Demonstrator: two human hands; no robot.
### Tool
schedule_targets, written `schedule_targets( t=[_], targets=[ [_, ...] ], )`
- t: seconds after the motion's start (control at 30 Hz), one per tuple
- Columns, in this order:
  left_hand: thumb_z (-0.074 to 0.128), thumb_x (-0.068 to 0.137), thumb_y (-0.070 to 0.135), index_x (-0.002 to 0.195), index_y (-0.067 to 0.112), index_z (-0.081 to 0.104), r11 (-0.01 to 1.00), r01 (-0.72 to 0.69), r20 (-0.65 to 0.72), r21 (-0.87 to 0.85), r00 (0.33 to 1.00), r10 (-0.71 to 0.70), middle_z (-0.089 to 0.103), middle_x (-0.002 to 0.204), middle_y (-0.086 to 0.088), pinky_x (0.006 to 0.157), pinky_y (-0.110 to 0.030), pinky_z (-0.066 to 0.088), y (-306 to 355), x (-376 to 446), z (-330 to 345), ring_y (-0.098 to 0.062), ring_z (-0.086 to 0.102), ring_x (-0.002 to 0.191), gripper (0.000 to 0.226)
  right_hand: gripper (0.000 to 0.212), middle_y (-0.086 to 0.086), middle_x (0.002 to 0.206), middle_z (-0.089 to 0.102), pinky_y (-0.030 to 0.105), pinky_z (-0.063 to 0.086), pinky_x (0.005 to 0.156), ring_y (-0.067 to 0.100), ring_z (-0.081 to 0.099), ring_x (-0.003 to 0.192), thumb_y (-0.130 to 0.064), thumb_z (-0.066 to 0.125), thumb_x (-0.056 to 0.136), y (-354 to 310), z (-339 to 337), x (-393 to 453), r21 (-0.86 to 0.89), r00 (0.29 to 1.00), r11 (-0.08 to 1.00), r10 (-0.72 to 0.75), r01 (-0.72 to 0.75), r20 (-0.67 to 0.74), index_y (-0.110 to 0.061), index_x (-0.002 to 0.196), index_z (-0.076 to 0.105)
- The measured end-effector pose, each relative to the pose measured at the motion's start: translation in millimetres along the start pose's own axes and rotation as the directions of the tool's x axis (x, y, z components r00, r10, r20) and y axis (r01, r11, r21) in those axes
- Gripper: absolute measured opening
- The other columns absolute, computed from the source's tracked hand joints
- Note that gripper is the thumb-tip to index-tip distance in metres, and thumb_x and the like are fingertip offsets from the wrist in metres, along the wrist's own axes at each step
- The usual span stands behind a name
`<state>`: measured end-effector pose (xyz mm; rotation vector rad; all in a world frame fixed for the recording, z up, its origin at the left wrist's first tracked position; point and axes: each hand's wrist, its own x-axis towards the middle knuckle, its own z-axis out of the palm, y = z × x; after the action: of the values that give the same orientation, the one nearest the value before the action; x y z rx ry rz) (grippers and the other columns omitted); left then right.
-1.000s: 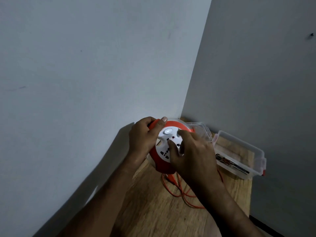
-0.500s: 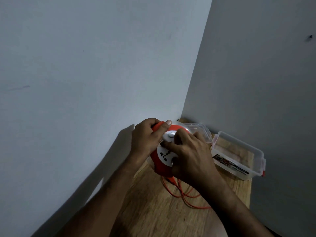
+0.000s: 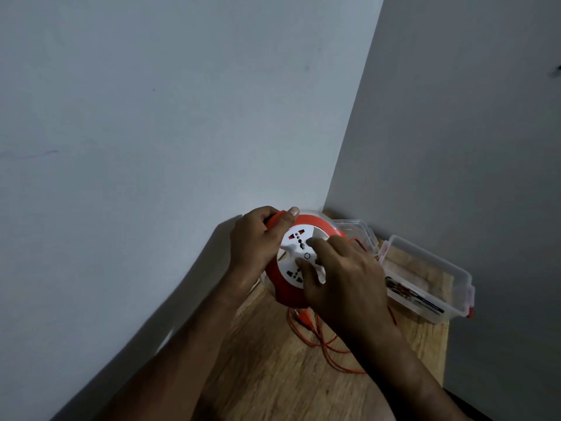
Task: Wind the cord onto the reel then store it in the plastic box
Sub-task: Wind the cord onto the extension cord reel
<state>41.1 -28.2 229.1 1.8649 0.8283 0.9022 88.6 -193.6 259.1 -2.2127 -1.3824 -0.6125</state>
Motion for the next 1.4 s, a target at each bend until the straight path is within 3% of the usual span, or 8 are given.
schedule_targets(
  t=[0.2, 0.43, 0.6, 0.77, 0.97, 1.07, 1.2, 1.4],
  targets=[
    [0.064, 0.092, 0.064, 0.082, 0.024, 0.074, 1.000, -0.020, 0.003, 0.008, 1.000, 0.020, 0.074, 0.074, 0.010, 0.072, -0.031, 0.059, -2, -2, 2, -0.003, 0.071, 0.072, 0.043, 0.080, 0.013, 0.137, 0.052, 0.052, 0.050, 0.096, 0.034, 0.049, 0.125, -0.032, 0.093, 0.059, 15, -2, 4, -0.099, 0.902, 0.966, -0.184, 0.240, 0.391, -0.028, 0.132, 0.061],
    [0.064, 0.092, 0.064, 0.084, 0.023, 0.075, 0.999, -0.036, 0.025, -0.016, 0.999, 0.036, 0.075, 0.075, 0.009, 0.071, -0.032, 0.060, 2, -6, 1, -0.005, 0.072, 0.073, 0.043, 0.069, 0.010, 0.120, 0.057, 0.043, 0.048, 0.083, 0.027, 0.055, 0.111, -0.042, 0.091, 0.060, 19, 3, 8, -0.075, 0.941, 0.972, -0.195, 0.223, 0.275, -0.029, 0.124, 0.069],
    [0.064, 0.092, 0.064, 0.085, 0.023, 0.075, 0.999, -0.037, 0.008, 0.004, 0.999, 0.037, 0.075, 0.077, 0.010, 0.073, -0.033, 0.060, 2, -7, 2, -0.006, 0.072, 0.075, 0.043, 0.063, 0.008, 0.108, 0.071, 0.037, 0.056, 0.074, 0.027, 0.070, 0.091, -0.044, 0.084, 0.066, 13, 9, 6, 0.007, 0.985, 1.000, -0.019, 0.018, 0.170, -0.020, 0.123, 0.070],
    [0.062, 0.093, 0.064, 0.090, 0.024, 0.076, 0.999, -0.020, 0.001, 0.030, 1.000, 0.020, 0.077, 0.082, 0.011, 0.076, -0.033, 0.064, 2, -10, 5, -0.004, 0.074, 0.076, 0.043, 0.063, 0.007, 0.118, 0.073, 0.037, 0.059, 0.084, 0.023, 0.071, 0.098, -0.057, 0.064, 0.087, -4, 16, 10, 0.103, 0.935, 0.946, 0.280, -0.307, 0.217, -0.011, 0.130, 0.061],
    [0.064, 0.094, 0.062, 0.087, 0.022, 0.076, 1.000, -0.017, -0.003, -0.006, 1.000, 0.016, 0.077, 0.077, 0.008, 0.075, -0.034, 0.063, 0, -6, 0, -0.005, 0.074, 0.074, 0.043, 0.040, 0.008, 0.114, 0.069, 0.038, 0.056, 0.076, 0.026, 0.066, 0.098, -0.038, 0.068, 0.085, 3, -1, 0, 0.061, 0.997, 0.997, -0.042, 0.038, 0.067, -0.014, 0.117, 0.067],
    [0.063, 0.093, 0.064, 0.087, 0.022, 0.075, 1.000, -0.019, -0.001, -0.011, 1.000, 0.019, 0.076, 0.078, 0.008, 0.077, -0.037, 0.064, 1, -5, 0, -0.007, 0.073, 0.076, 0.044, 0.053, 0.009, 0.132, 0.055, 0.050, 0.047, 0.095, 0.030, 0.050, 0.124, -0.043, 0.062, 0.081, 9, -5, 5, 0.008, 0.938, 0.978, -0.204, 0.210, 0.281, -0.024, 0.131, 0.059],
    [0.062, 0.090, 0.067, 0.084, 0.024, 0.075, 1.000, -0.010, 0.000, -0.004, 1.000, 0.010, 0.075, 0.076, 0.010, 0.078, -0.039, 0.063, -1, -6, 1, -0.005, 0.072, 0.075, 0.046, 0.079, 0.013, 0.142, 0.043, 0.057, 0.043, 0.097, 0.033, 0.041, 0.132, -0.034, 0.090, 0.062, 11, -2, 5, -0.095, 0.893, 0.975, -0.143, 0.201, 0.426, -0.031, 0.134, 0.057],
    [0.063, 0.091, 0.066, 0.084, 0.024, 0.074, 1.000, -0.024, 0.021, -0.005, 0.999, 0.024, 0.074, 0.075, 0.012, 0.068, -0.027, 0.055, 0, -9, 3, -0.002, 0.071, 0.073, 0.044, 0.071, 0.008, 0.125, 0.052, 0.045, 0.046, 0.084, 0.026, 0.051, 0.113, -0.047, 0.087, 0.061, 18, 3, 5, -0.101, 0.939, 0.970, -0.182, 0.219, 0.293, -0.030, 0.126, 0.065]
  ],
)
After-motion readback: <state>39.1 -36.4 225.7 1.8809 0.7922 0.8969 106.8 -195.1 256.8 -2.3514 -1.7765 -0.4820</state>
